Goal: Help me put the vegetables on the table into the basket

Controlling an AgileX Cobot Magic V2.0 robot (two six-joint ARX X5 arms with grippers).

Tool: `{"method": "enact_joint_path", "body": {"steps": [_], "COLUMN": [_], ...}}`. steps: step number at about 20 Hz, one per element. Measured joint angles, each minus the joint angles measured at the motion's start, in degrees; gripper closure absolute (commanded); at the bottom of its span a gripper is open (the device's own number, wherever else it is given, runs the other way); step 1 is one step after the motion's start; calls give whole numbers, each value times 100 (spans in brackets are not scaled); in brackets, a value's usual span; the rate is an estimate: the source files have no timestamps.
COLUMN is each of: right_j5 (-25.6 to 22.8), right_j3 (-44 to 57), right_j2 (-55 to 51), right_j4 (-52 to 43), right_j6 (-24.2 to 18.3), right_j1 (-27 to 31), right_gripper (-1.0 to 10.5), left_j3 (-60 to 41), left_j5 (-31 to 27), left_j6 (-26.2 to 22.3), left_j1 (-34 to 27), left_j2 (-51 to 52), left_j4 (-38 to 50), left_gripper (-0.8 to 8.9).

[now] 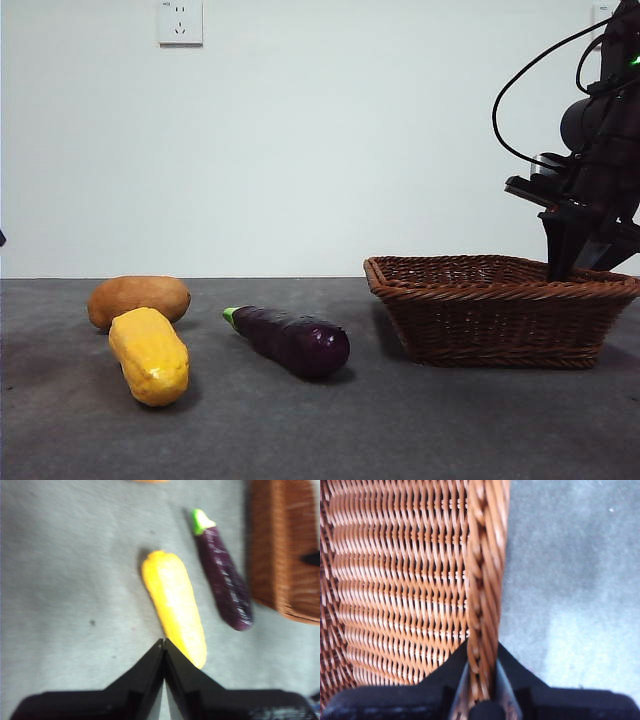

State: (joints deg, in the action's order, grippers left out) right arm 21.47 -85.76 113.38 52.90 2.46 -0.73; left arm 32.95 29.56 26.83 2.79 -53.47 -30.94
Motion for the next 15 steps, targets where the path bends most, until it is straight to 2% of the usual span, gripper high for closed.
{"method": "enact_joint_path", "body": {"steps": [1,4,7,11,15], "right_j5": [0,111,192,160,160], "right_j3": [0,-2,-2,-2,-2], "right_j2": [0,-2,-216,-883,-1609], "right_j4": [7,20,90,133,149], "right_j6": [-28,-50,-59,-103,-144], "right_j1": [0,0,7,4,4], "right_gripper": [957,957,957,957,957], "left_j3": [249,879,1558,2430,3152], "left_j5": [-236,-527,-1198,-1405,-2129], "left_j6": [2,2,4,295,625], "left_j1": [166,763,1366,1744,2111], "left_j2": [-111,-667,-1666,-2968,-3711], "left_j4": [-227,-599,-1099,-1344,-1915], "left_gripper": [642,464,269,238,239]}}
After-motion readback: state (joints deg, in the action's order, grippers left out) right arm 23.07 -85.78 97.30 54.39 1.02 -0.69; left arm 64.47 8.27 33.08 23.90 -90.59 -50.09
